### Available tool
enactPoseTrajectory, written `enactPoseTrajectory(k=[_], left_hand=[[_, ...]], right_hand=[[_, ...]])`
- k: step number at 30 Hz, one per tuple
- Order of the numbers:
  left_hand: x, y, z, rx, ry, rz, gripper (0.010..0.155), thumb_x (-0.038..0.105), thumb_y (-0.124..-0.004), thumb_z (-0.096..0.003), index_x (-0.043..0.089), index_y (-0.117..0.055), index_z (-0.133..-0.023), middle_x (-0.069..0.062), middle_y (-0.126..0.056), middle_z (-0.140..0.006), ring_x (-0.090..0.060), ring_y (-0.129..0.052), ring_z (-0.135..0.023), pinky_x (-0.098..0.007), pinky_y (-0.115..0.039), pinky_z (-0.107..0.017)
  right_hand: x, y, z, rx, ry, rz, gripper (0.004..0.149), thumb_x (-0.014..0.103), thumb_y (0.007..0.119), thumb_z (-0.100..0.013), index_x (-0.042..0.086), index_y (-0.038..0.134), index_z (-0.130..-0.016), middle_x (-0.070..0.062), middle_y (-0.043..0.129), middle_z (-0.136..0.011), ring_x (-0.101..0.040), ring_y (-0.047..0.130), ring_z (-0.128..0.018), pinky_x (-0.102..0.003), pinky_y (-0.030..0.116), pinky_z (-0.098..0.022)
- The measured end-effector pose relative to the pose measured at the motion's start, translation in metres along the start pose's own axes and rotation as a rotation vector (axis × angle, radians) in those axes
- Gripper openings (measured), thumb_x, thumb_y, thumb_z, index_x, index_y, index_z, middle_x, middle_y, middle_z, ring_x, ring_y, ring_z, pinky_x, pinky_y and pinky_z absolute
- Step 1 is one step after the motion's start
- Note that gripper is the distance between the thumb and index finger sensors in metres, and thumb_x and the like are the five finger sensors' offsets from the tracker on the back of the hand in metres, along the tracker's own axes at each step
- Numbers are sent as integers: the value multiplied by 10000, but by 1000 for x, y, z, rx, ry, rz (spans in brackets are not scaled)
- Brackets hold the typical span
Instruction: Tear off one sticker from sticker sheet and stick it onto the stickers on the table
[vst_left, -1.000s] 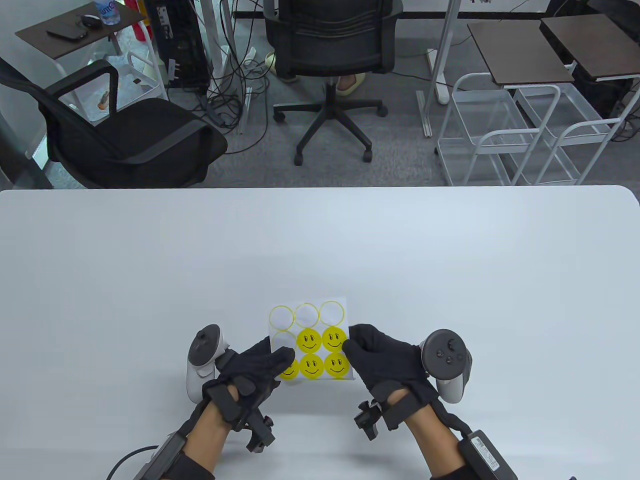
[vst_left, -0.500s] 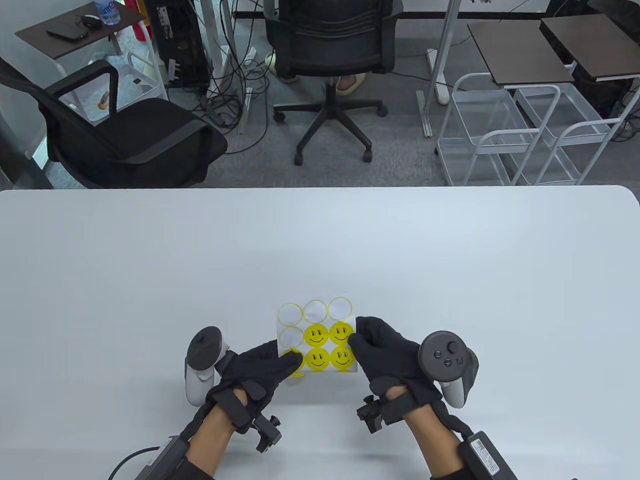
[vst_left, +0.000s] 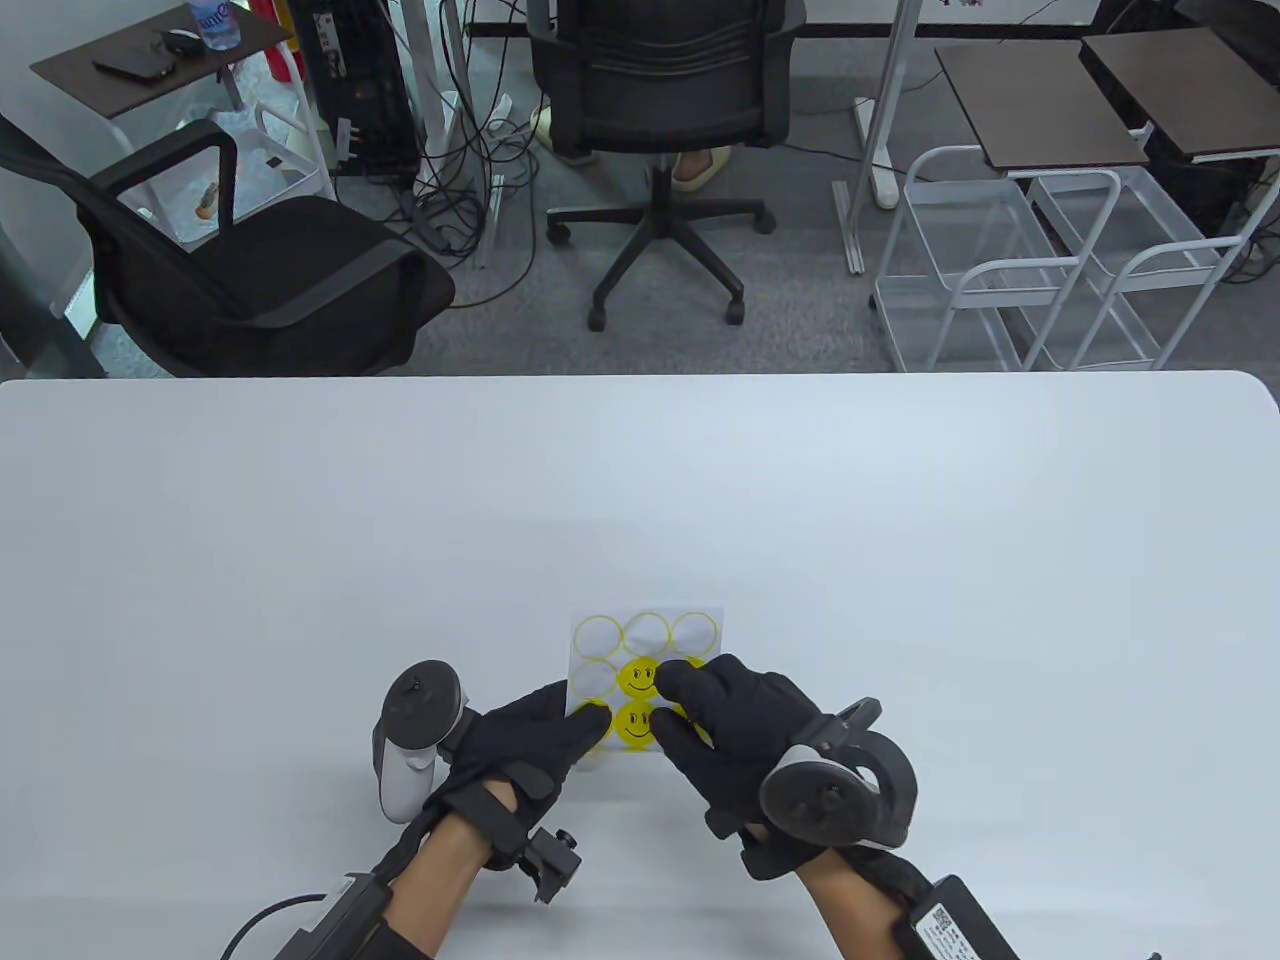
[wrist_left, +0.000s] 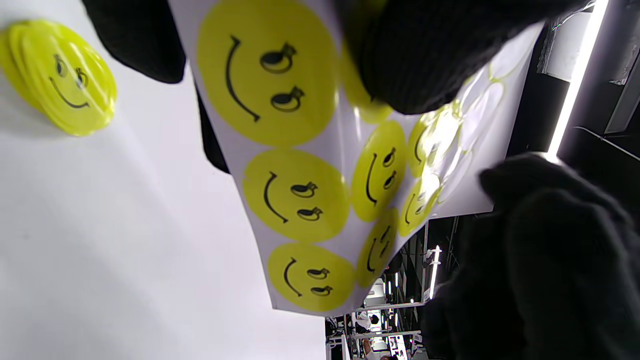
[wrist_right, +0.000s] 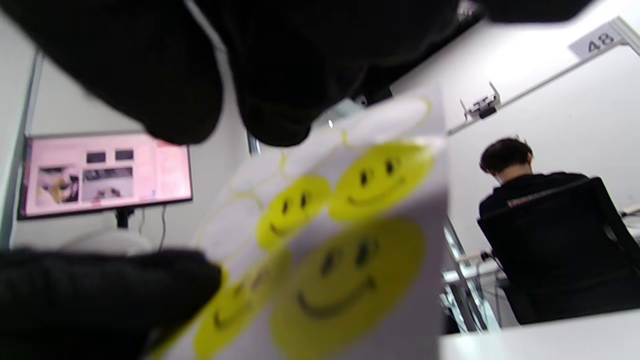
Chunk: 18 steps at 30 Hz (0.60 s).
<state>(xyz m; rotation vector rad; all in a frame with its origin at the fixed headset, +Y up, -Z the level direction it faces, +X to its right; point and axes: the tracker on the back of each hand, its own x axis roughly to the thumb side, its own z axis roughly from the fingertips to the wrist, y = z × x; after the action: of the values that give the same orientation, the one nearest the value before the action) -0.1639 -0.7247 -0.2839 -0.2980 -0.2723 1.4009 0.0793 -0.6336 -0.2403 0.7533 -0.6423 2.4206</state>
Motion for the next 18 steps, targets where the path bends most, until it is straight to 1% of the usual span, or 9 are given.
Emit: enactPoseTrajectory(k=[2,4,7,10,14,16,18], left_hand=[[1,-1,0,-13,-6,18,435,371,-806,-542,214,-809,-947,-44,-1020,-837,-359,-954,-822,-638,-601,-715],[1,-2,-1,-42,-21,38,453,375,-808,-541,211,-793,-963,-52,-1012,-850,-360,-951,-827,-641,-598,-718],[1,-5,-2,-123,-30,92,462,379,-799,-549,223,-774,-983,-65,-983,-888,-370,-927,-852,-654,-578,-727],[0,-7,-2,-152,-30,145,471,371,-796,-548,224,-762,-994,-71,-971,-901,-376,-913,-865,-663,-568,-730],[1,-9,-2,-188,-35,181,482,354,-787,-552,226,-737,-1014,-69,-943,-926,-381,-873,-896,-682,-537,-734],[6,-10,-1,-180,-58,144,469,343,-787,-553,204,-754,-999,-74,-933,-926,-391,-857,-903,-689,-525,-735],[11,-10,0,-153,-91,48,464,336,-791,-547,163,-769,-977,-70,-941,-911,-384,-866,-895,-685,-539,-731]], right_hand=[[1,9,-2,68,44,72,568,432,913,-436,57,851,-857,-25,949,-503,-103,878,-115,-369,807,-97],[3,14,-3,79,58,146,595,437,915,-433,47,835,-874,-26,947,-511,-102,879,-119,-369,809,-100],[7,14,-3,45,60,169,621,432,913,-434,24,814,-891,-31,944,-520,-106,881,-125,-375,810,-106],[6,13,-3,40,60,133,615,431,900,-440,25,811,-893,-28,944,-517,-103,881,-124,-373,811,-105],[0,14,-4,85,72,45,577,421,863,-462,22,829,-878,-32,953,-504,-107,883,-117,-376,810,-100],[-1,17,-5,149,57,-19,549,399,847,-472,14,838,-865,-35,959,-490,-110,883,-108,-380,810,-95],[0,20,-5,193,32,-40,535,372,838,-478,-10,838,-852,-38,962,-481,-113,882,-102,-384,809,-92]])
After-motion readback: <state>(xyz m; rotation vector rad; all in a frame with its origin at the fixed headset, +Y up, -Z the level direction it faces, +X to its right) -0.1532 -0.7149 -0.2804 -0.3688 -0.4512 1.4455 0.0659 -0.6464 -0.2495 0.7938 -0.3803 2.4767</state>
